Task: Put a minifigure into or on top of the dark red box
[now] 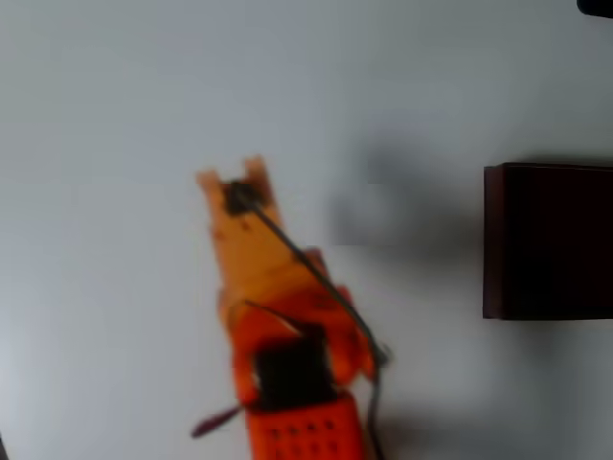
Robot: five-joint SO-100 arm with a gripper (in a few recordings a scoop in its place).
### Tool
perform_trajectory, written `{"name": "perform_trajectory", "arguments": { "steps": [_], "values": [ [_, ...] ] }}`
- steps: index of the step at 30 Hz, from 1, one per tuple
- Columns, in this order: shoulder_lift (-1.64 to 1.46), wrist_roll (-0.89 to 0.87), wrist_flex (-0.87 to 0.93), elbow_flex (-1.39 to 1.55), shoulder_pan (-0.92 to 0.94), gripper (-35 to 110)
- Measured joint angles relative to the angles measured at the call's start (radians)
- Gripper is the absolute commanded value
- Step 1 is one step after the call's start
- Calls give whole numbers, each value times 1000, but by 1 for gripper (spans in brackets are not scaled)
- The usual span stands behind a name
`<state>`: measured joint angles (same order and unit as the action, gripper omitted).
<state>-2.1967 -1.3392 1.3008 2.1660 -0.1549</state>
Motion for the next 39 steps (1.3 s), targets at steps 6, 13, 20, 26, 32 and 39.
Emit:
{"name": "perform_trajectory", "arguments": {
  "steps": [6,13,20,26,32,39],
  "values": [
    [-393,178,158,149,233,0],
    [-442,360,206,150,488,0],
    [-189,569,164,35,779,0],
    [186,678,160,-241,939,0],
    [497,719,141,-471,982,0],
    [842,741,170,-756,973,10]
  ]
}}
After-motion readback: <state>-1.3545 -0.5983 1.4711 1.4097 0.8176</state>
